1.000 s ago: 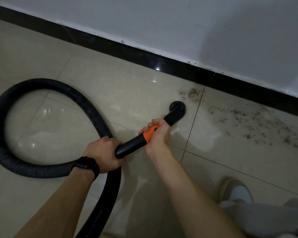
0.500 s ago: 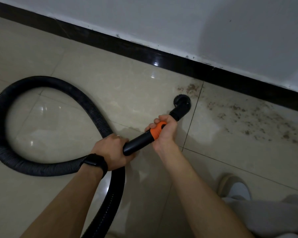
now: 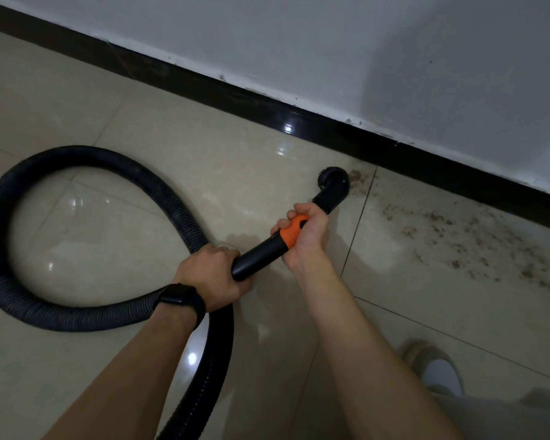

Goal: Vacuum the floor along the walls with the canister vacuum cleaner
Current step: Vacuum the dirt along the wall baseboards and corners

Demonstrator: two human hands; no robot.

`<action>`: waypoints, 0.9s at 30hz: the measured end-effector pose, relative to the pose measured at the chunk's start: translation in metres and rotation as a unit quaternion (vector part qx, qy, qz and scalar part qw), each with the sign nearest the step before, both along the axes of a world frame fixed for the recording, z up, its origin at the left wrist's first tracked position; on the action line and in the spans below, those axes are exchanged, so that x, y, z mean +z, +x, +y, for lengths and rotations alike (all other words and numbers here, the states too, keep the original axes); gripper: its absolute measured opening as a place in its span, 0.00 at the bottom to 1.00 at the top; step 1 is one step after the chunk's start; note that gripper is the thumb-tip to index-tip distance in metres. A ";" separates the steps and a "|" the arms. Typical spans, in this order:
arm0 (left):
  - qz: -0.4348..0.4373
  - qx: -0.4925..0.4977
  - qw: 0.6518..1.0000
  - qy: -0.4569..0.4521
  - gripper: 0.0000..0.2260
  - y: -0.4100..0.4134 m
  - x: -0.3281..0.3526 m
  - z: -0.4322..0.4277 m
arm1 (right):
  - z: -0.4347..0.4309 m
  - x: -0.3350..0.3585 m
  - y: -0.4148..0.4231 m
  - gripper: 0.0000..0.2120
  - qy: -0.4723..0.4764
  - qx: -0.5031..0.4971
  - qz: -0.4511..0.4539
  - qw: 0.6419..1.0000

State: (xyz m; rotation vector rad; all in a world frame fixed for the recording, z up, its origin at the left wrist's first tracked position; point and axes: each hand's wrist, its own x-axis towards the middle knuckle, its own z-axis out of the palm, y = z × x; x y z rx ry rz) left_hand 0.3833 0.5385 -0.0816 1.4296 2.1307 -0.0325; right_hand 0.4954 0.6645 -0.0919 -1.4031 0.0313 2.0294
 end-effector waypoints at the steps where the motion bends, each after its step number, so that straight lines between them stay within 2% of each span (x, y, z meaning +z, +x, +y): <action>1: 0.005 0.000 1.000 0.008 0.10 0.001 0.000 0.003 | 0.004 -0.001 0.000 0.04 0.004 0.000 -0.001 1.000; 13: 0.047 0.013 0.992 0.118 0.14 0.002 -0.004 0.014 | 0.041 -0.004 -0.011 0.04 0.026 -0.005 -0.010 1.000; 21: 0.053 0.046 0.993 0.090 0.15 -0.013 -0.008 0.003 | 0.037 0.001 -0.045 0.09 0.048 0.044 -0.042 0.997; 25: 0.047 0.057 0.994 0.078 0.16 -0.022 -0.006 -0.016 | 0.016 0.001 -0.061 0.04 0.068 0.082 -0.066 0.992; 27: 0.046 0.047 0.995 0.071 0.17 -0.026 -0.004 -0.025 | -0.001 0.000 -0.059 0.05 0.072 0.095 -0.065 0.991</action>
